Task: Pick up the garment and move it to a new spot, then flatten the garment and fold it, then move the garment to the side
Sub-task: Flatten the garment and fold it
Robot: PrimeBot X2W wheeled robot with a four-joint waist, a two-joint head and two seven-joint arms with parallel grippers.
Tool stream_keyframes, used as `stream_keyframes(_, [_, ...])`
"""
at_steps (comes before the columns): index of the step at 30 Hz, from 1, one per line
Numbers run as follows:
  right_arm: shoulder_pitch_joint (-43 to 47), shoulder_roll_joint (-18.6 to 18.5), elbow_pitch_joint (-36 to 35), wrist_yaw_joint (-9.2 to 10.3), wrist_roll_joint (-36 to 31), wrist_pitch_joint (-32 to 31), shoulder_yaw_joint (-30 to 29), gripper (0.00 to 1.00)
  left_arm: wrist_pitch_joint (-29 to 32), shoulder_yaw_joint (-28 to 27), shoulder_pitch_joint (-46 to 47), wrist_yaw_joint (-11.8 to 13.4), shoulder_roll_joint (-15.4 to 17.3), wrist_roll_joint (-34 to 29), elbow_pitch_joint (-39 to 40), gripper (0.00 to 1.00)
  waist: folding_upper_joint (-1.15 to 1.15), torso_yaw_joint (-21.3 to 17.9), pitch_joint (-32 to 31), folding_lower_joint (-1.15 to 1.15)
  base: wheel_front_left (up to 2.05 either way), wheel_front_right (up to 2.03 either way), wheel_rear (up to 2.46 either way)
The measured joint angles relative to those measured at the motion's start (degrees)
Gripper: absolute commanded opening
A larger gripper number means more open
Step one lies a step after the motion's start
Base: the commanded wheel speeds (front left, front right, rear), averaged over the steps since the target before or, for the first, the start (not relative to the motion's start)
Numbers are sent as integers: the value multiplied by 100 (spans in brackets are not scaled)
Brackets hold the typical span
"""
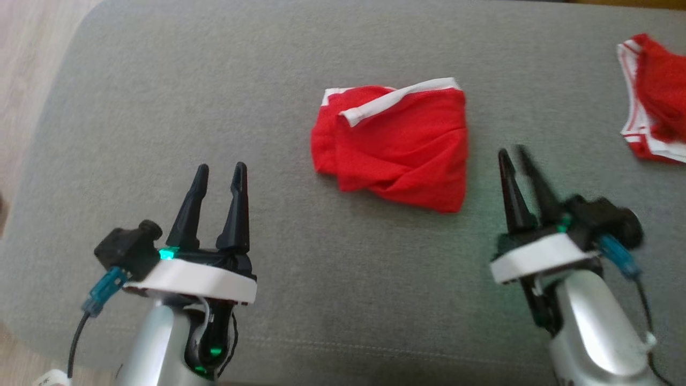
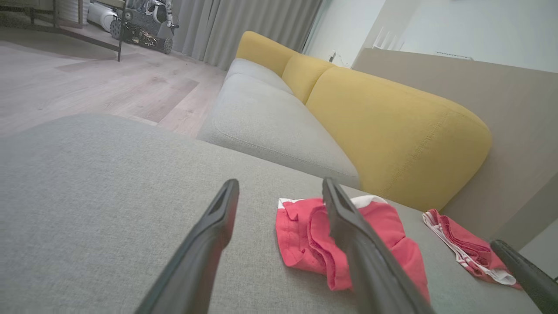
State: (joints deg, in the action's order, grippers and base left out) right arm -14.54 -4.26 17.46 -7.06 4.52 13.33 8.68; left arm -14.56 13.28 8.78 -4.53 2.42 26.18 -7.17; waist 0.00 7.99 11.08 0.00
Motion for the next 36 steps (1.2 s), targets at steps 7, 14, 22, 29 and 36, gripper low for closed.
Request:
stream_keyframes(7, [-897, -378, 404, 0, 179, -631, 1010, 0, 0, 134, 124, 1, 0, 146, -25, 100, 0, 433, 238, 0, 0, 0, 0])
stream_keyframes(14, [-1549, -839, 1272, 0, 655, -1328, 1504, 0, 0, 292, 226, 11, -2, 314, -34, 100, 0, 931, 429, 0, 0, 0, 0])
stream_keyframes(22, [-2326, -1269, 2033, 0, 1029, -1545, 1773, 0, 0, 445, 229, 110, -1, 533, -32, 100, 0, 1612, 587, 0, 0, 0, 0])
stream_keyframes(29, [-2731, -1251, 2771, 0, 1067, -1499, 1742, 0, 0, 467, 216, 158, -2, 537, -27, 100, 0, 1853, 629, 0, 0, 0, 0])
stream_keyframes(36, [-2843, -1014, 3274, 0, 1096, -1272, 1780, 0, 0, 480, 219, 158, -2, 582, -14, 100, 0, 1707, 639, 0, 0, 0, 0])
